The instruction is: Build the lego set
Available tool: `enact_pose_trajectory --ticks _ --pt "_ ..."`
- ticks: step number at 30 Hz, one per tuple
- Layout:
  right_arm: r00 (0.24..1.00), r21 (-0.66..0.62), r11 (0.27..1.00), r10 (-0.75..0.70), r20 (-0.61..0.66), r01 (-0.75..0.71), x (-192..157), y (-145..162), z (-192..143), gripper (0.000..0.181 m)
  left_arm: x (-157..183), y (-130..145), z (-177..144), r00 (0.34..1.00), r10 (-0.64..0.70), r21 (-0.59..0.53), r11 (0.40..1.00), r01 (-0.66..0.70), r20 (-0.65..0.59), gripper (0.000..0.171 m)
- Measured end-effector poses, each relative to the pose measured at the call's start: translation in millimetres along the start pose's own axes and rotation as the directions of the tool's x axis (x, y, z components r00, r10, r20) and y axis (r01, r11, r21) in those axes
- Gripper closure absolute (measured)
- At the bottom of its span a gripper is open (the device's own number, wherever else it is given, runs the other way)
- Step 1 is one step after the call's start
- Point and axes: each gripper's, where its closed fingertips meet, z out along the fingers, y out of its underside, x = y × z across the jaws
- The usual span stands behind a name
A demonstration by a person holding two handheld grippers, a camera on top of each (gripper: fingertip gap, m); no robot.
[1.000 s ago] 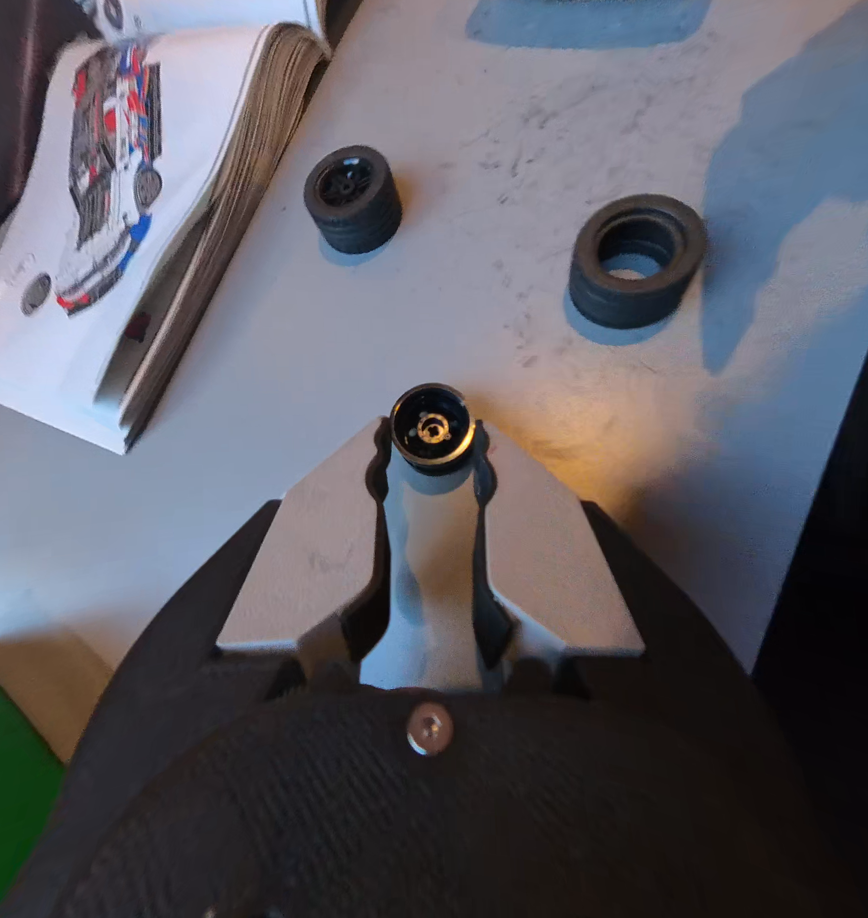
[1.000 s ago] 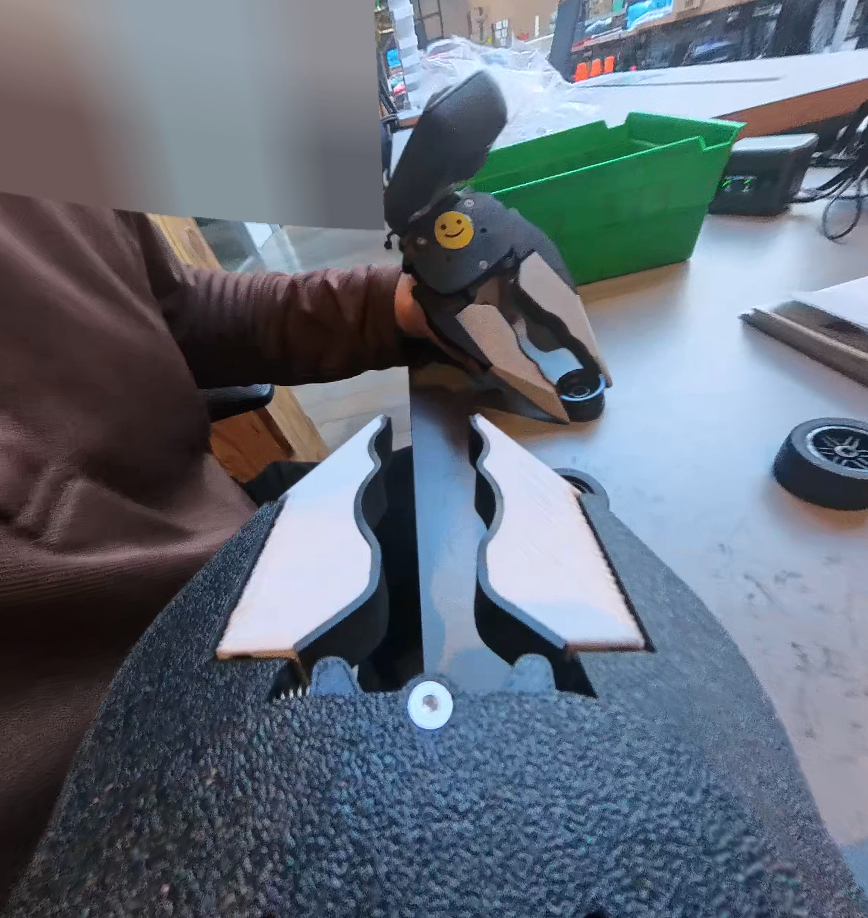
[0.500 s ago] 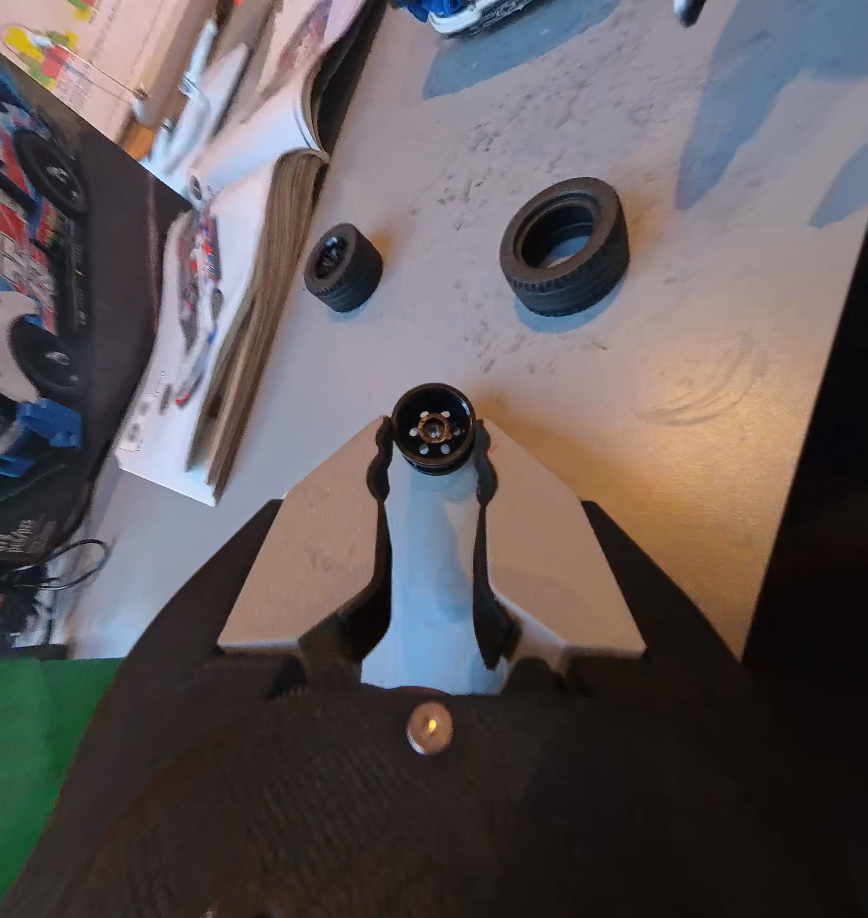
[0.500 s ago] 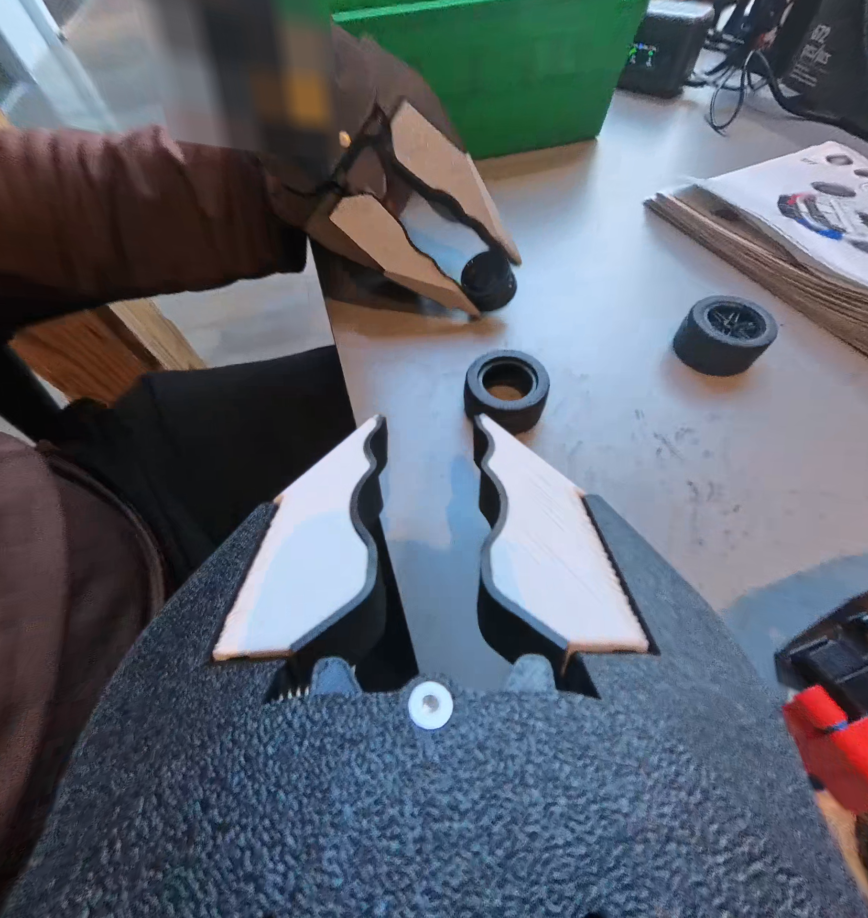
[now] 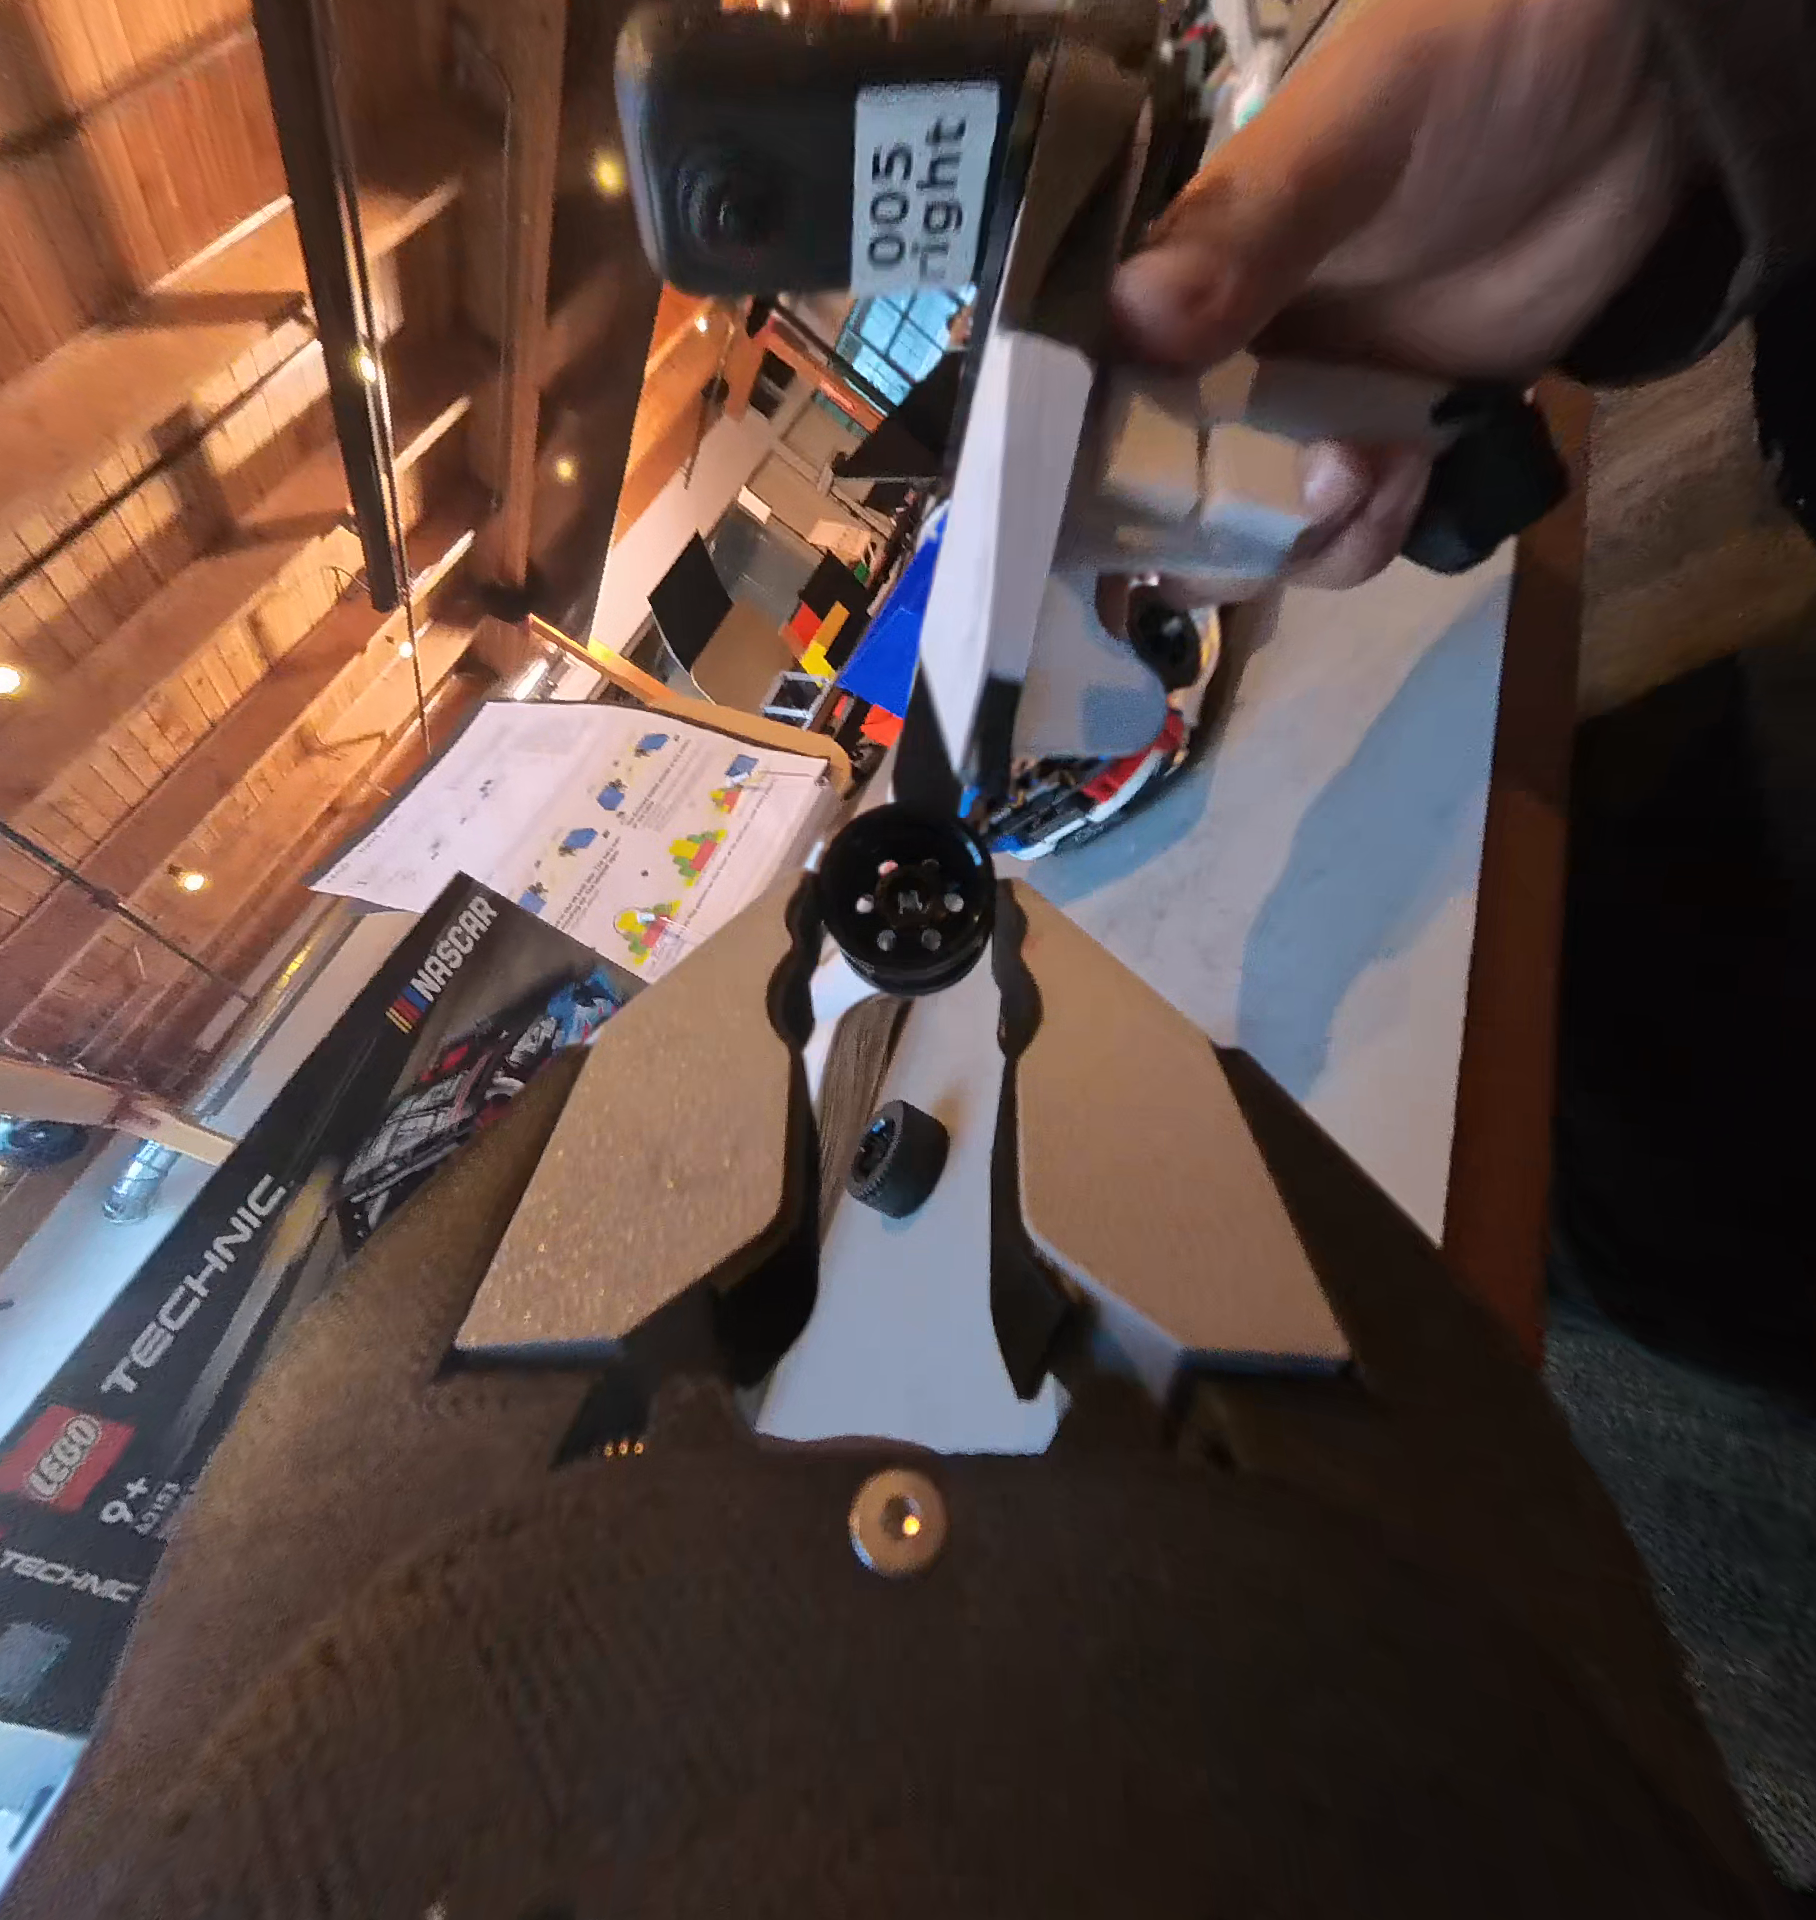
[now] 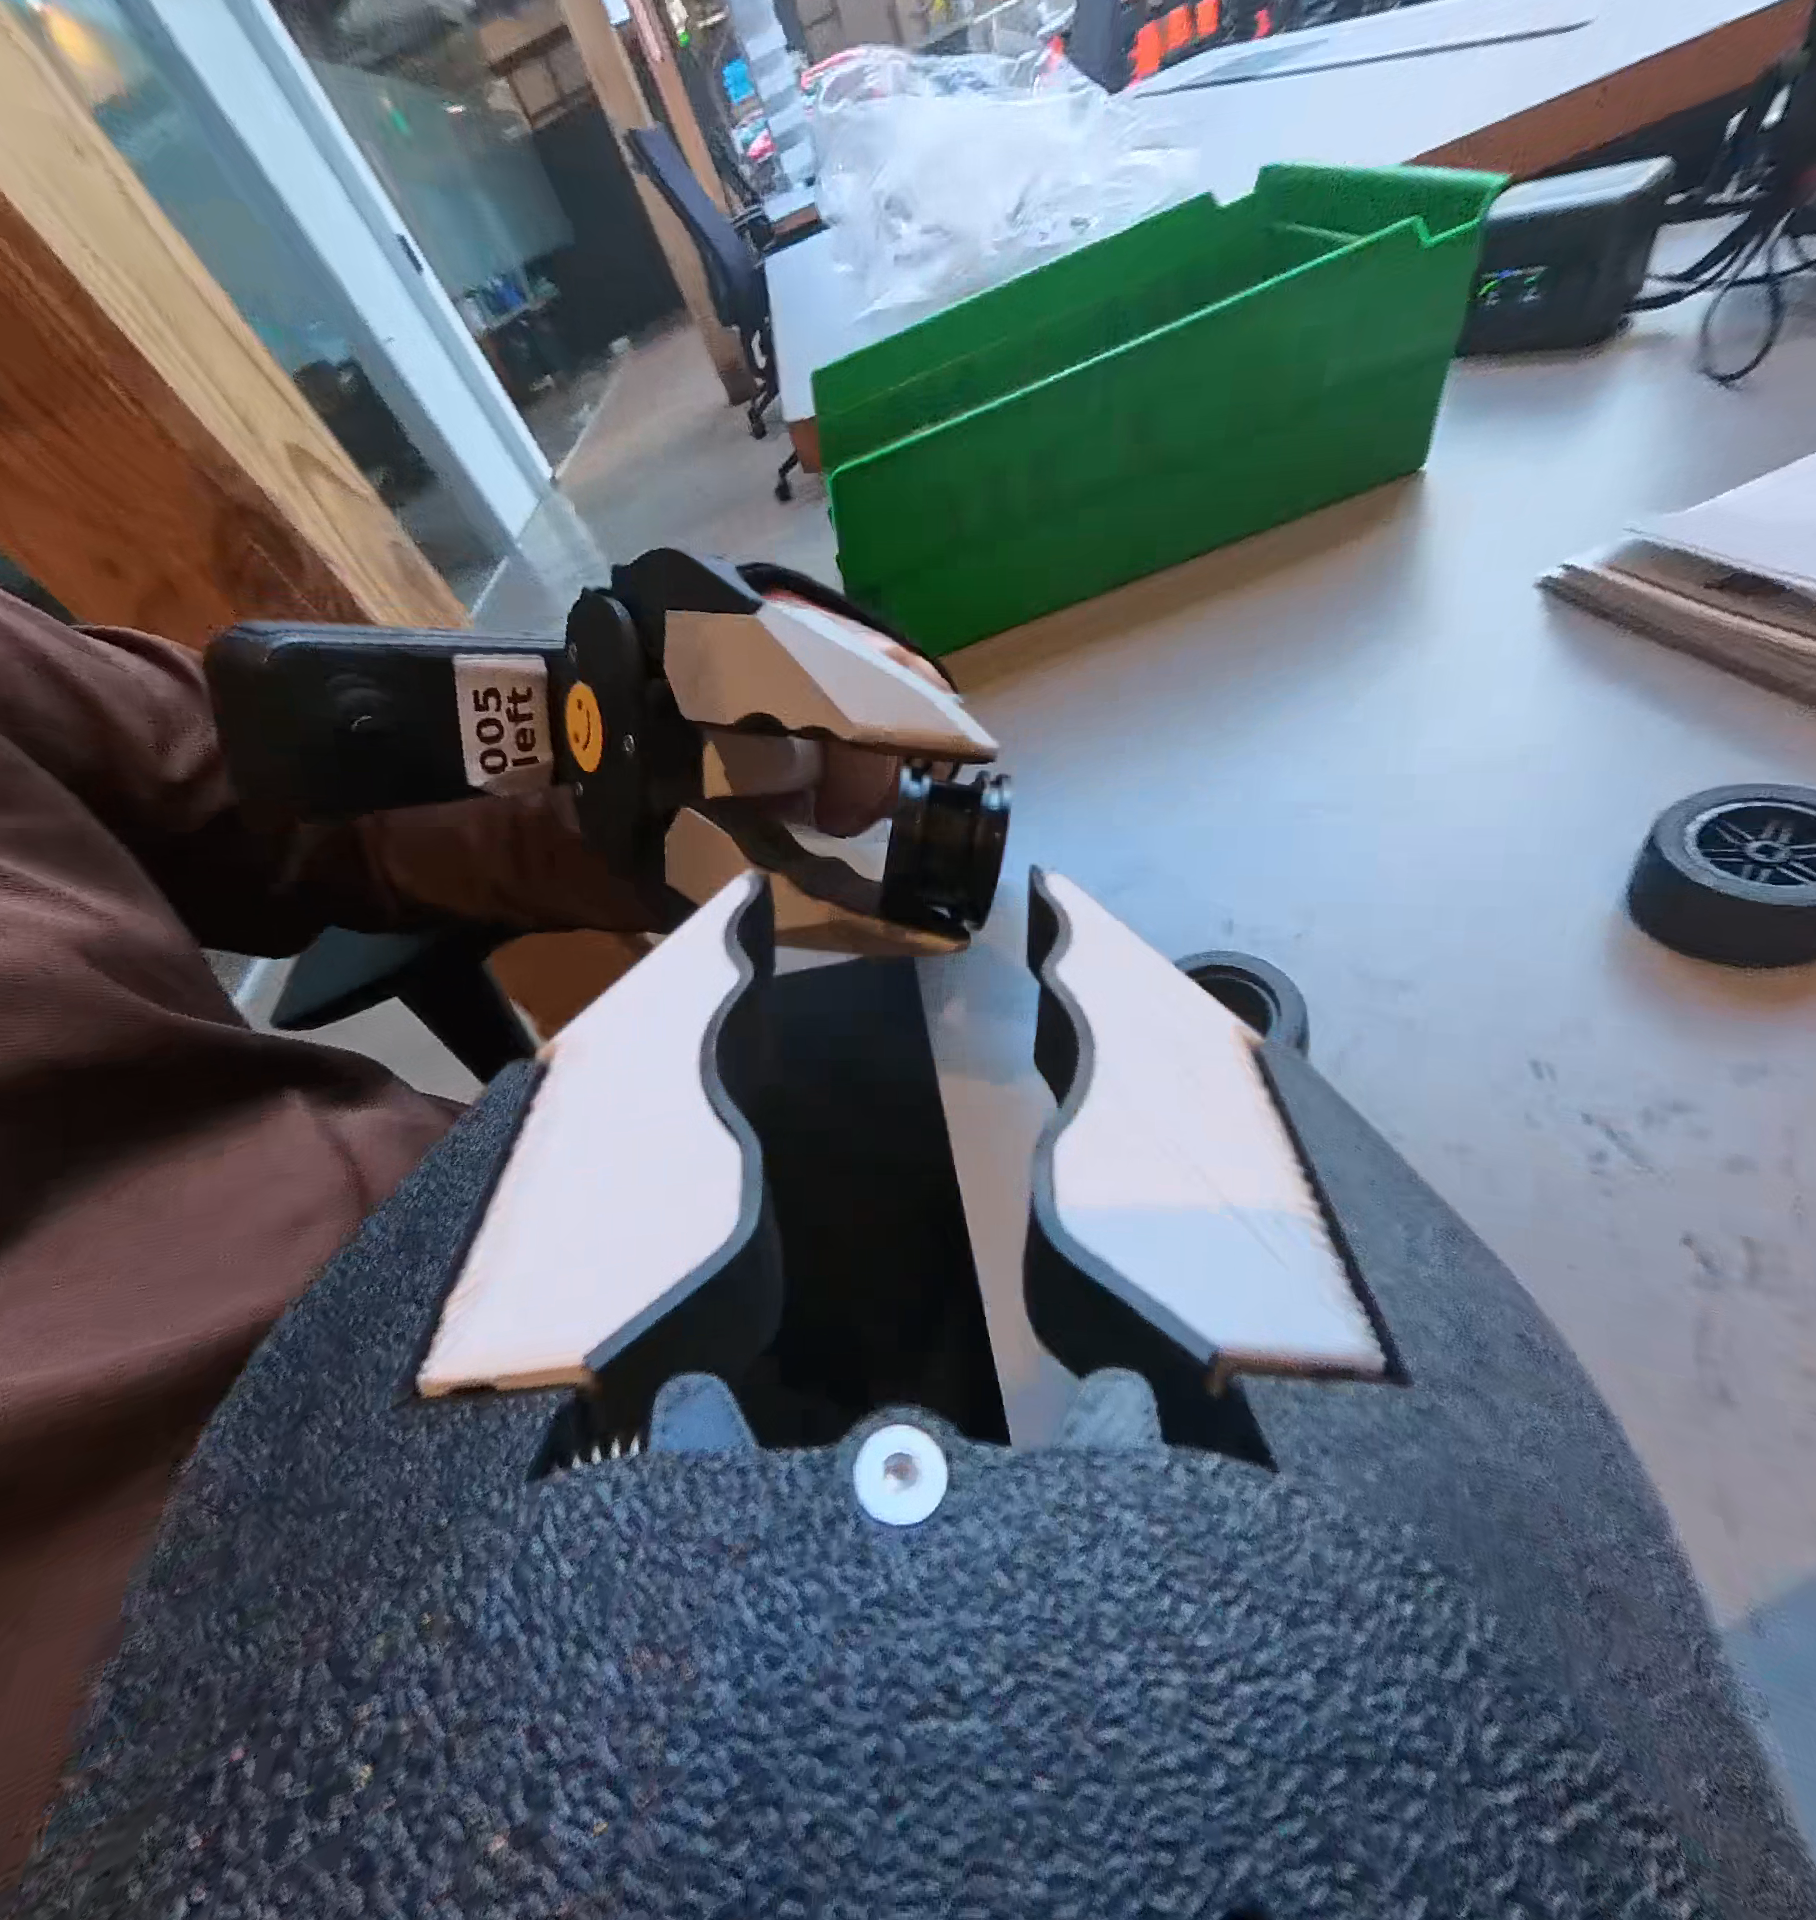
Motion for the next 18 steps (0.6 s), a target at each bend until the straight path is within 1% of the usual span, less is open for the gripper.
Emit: enact_pose_trajectory --ticks 1,2,3,4,5,6,7,8,9,10,11,12,13,14,16,18 --pt "1.0 -0.017 1.0 0.01 0.018 -0.01 0 0 3 0.143 0 -3 0 1.0 0.011 0.01 1.0 -0.011 0.006 0.141" --pt "0.999 -0.028 1.0 0.005 0.036 -0.004 -2 -1 6 0.155 4 -5 0 1.0 0.027 0.017 1.0 -0.027 -0.004 0.142" --pt "0.999 -0.023 0.999 -0.024 0.021 0.025 1 -3 8 0.163 5 -6 -1 0.999 0.04 0.017 0.999 -0.04 0.002 0.142" --pt "0.998 -0.023 0.998 -0.064 0.008 0.064 2 -4 9 0.163 4 -4 -2 0.999 0.032 0.001 0.999 -0.032 0.013 0.141" --pt "0.994 -0.042 0.994 -0.106 -0.009 0.105 5 -4 11 0.163 6 0 -4 1.0 -0.011 -0.013 1.0 0.011 -0.002 0.141" --pt "0.986 -0.064 0.985 -0.161 -0.042 0.158 9 -3 12 0.164 7 5 -6 0.996 -0.084 -0.028 0.996 0.084 -0.014 0.142" --pt "0.963 -0.093 0.966 -0.249 -0.102 0.24 16 -3 13 0.165 9 10 -8 0.985 -0.168 -0.047 0.985 0.166 -0.038 0.143" --pt "0.913 -0.147 0.927 -0.369 -0.177 0.346 25 -3 13 0.165 13 16 -12 0.96 -0.267 -0.069 0.963 0.262 -0.08 0.14" --pt "0.824 -0.238 0.861 -0.503 -0.262 0.45 38 -3 11 0.165 16 20 -16 0.921 -0.37 -0.096 0.928 0.36 -0.124 0.137" --pt "0.702 -0.355 0.773 -0.63 -0.331 0.526 52 -3 8 0.164 10 23 -20 0.888 -0.444 -0.113 0.895 0.432 -0.117 0.134" --pt "0.583 -0.464 0.681 -0.73 -0.358 0.567 63 -3 5 0.164 4 25 -24 0.848 -0.519 -0.113 0.854 0.508 -0.11 0.132" --pt "0.499 -0.537 0.613 -0.788 -0.361 0.579 69 -3 5 0.164 3 27 -27 0.791 -0.597 -0.132 0.802 0.583 -0.132 0.133" --pt "0.455 -0.57 0.583 -0.811 -0.367 0.579 71 -4 6 0.164 1 30 -28 0.74 -0.659 -0.167 0.751 0.639 -0.135 0.131" --pt "0.441 -0.573 0.58 -0.814 -0.378 0.58 70 -6 8 0.164 -1 36 -29 0.699 -0.707 -0.207 0.704 0.679 -0.111 0.126" --pt "0.459 -0.564 0.594 -0.804 -0.379 0.574 67 -6 14 0.164 1 43 -31 0.617 -0.781 -0.276 0.618 0.736 -0.102 0.119" --pt "0.45 -0.564 0.588 -0.808 -0.38 0.58 66 -8 16 0.164 3 39 -33 0.535 -0.836 -0.279 0.547 0.789 -0.125 0.119"
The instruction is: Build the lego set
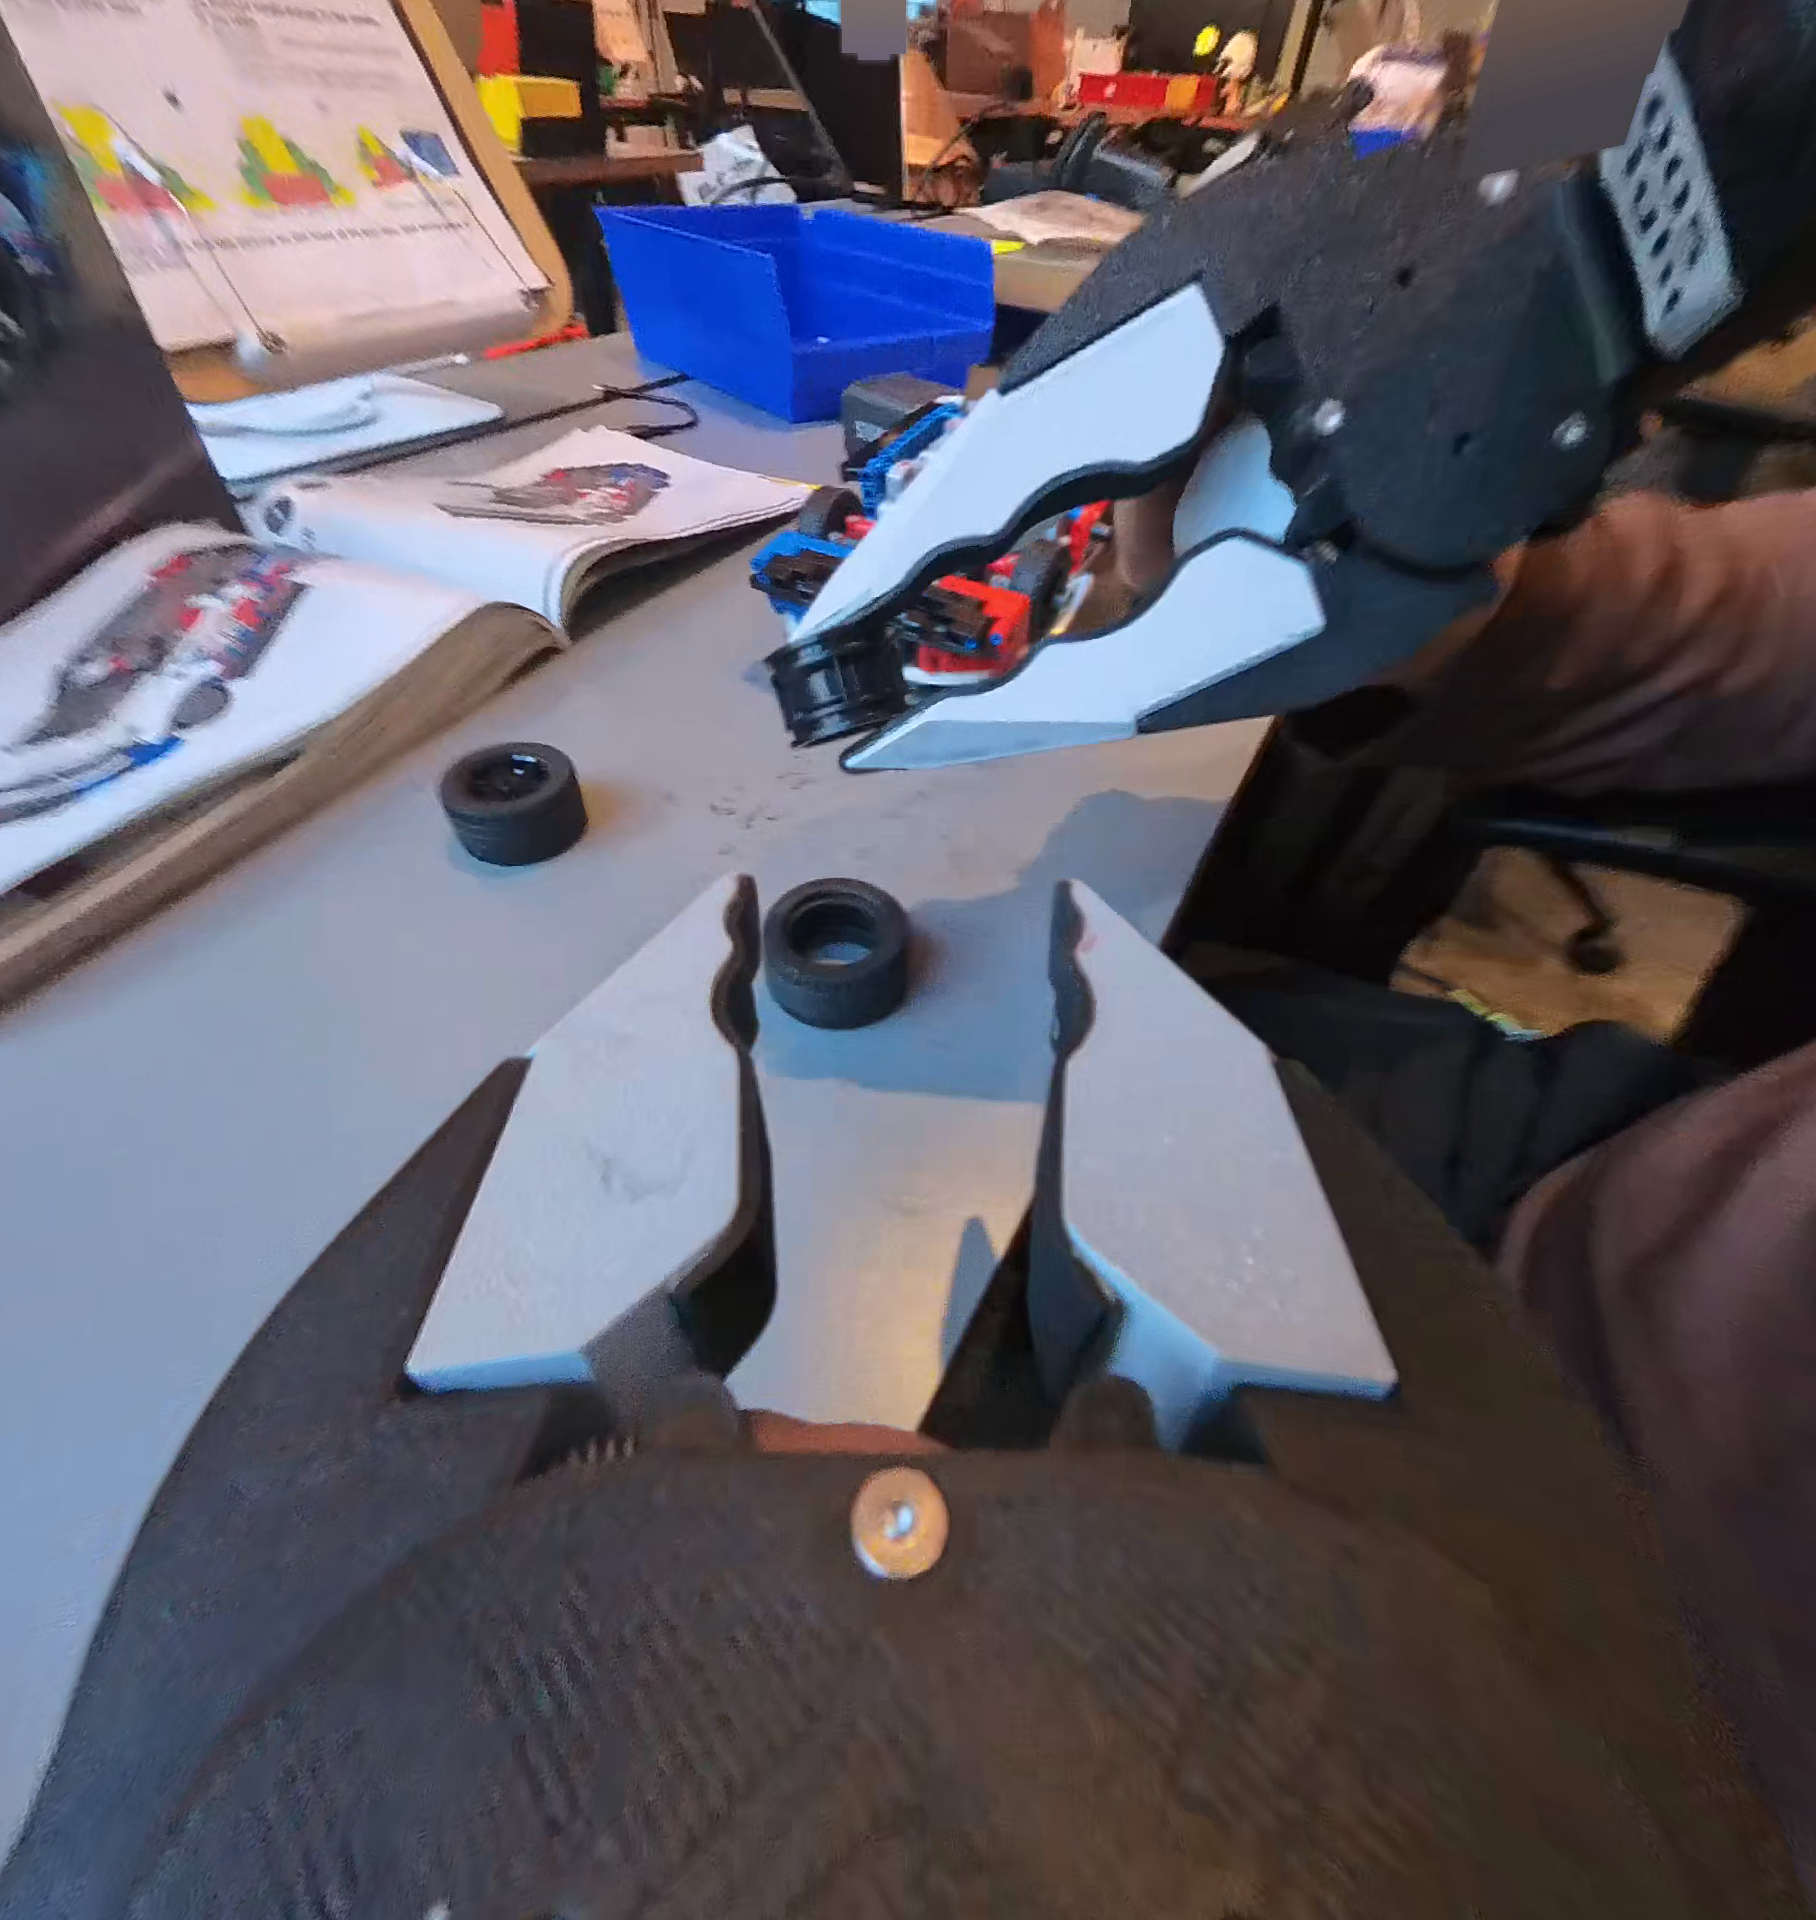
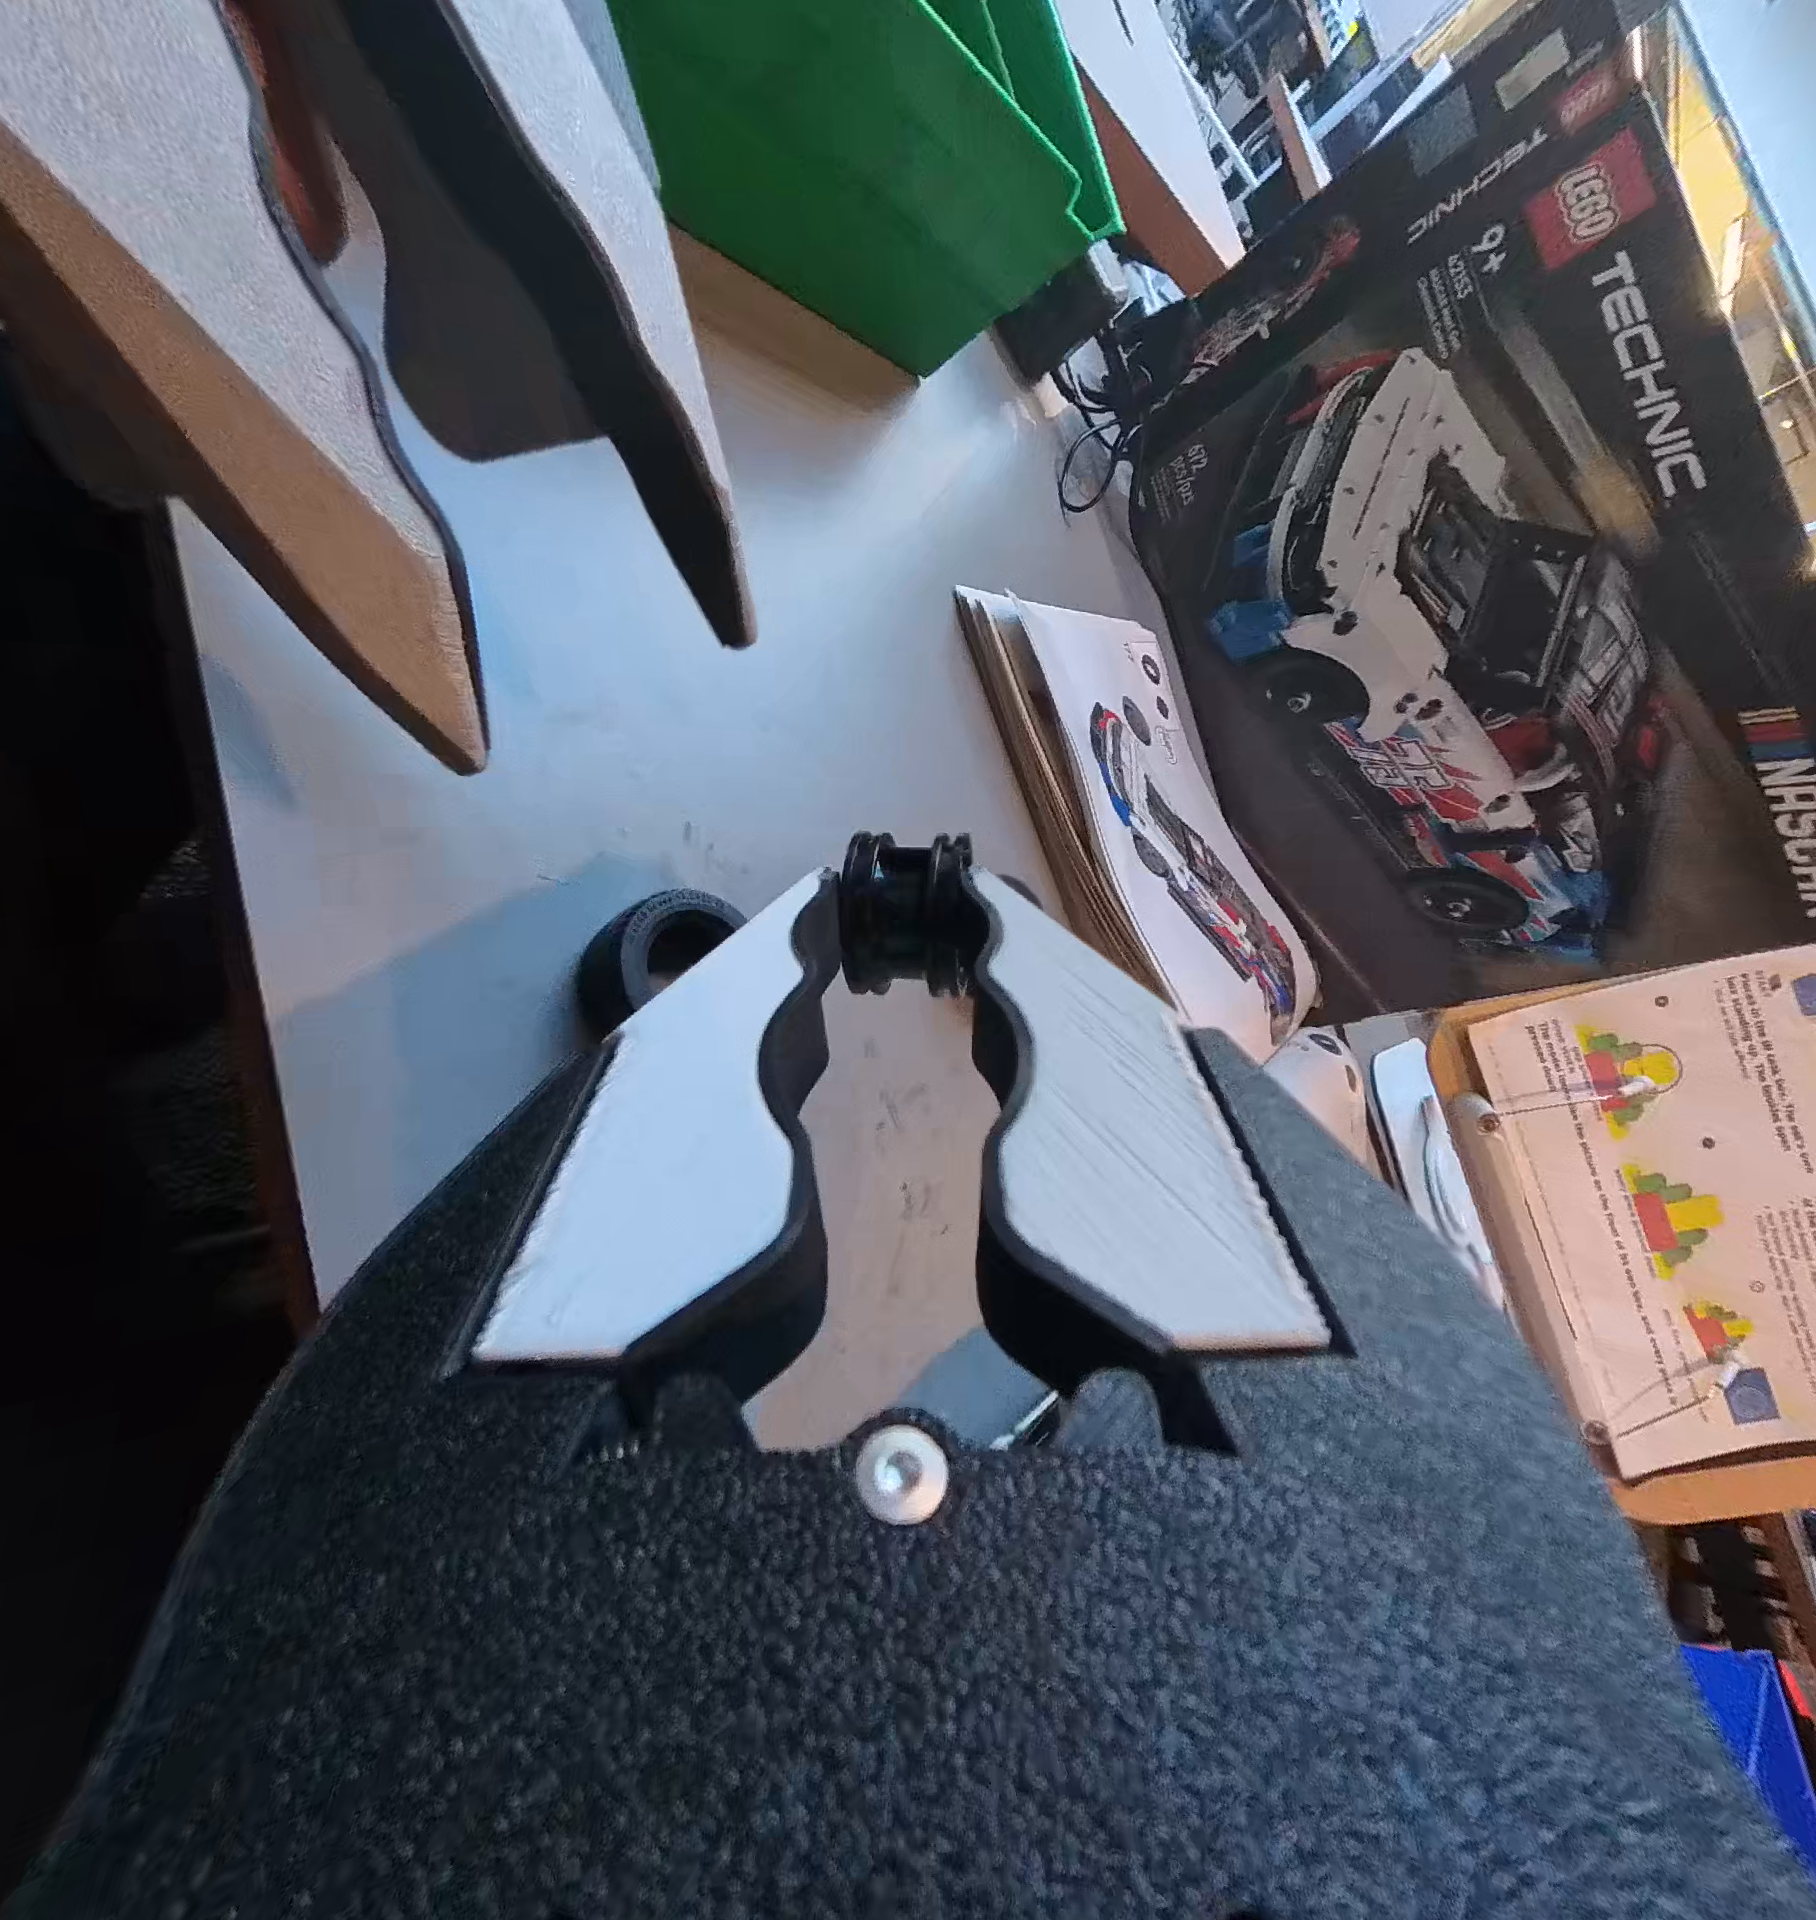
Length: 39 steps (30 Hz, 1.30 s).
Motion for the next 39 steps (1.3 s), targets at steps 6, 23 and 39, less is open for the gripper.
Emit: enact_pose_trajectory --ticks 6,23,39 --pt "0.982 0.217 0.958 -0.179 -0.067 0.189 -10 -20 -22 0.163 10 -8 5 0.956 -0.26 -0.019 0.966 0.259 -0.138 0.112" --pt "0.962 0.354 0.896 -0.265 -0.06 0.269 -40 -34 -38 0.162 35 -11 23 0.902 -0.275 -0.04 0.96 0.278 -0.333 0.142" --pt "0.654 0.208 0.672 0.522 0.547 -0.711 -6 -13 -31 0.159 -33 -9 12 0.971 0.223 0.062 0.972 -0.228 0.082 0.143"
